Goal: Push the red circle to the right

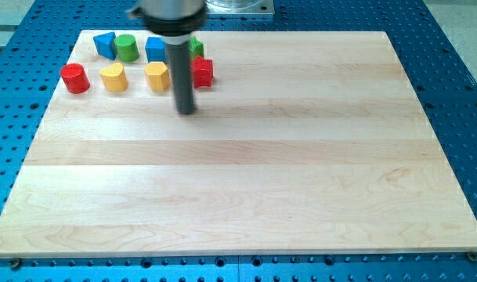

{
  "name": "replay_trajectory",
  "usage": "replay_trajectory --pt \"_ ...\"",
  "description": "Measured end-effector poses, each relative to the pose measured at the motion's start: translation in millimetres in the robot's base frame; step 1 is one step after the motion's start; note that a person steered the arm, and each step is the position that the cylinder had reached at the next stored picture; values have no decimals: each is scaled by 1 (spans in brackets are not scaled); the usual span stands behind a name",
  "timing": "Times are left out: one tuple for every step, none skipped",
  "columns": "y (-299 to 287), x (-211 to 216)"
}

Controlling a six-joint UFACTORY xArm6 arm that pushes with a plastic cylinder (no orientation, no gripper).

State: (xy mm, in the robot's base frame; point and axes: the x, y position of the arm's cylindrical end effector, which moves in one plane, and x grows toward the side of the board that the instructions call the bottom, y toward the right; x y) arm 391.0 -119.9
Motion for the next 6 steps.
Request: replay_trajectory --pt "-136 20" --pt "-185 10" --pt "-185 -32" --pt "-185 -39" --pt "-145 -46" --pt "-184 -73"
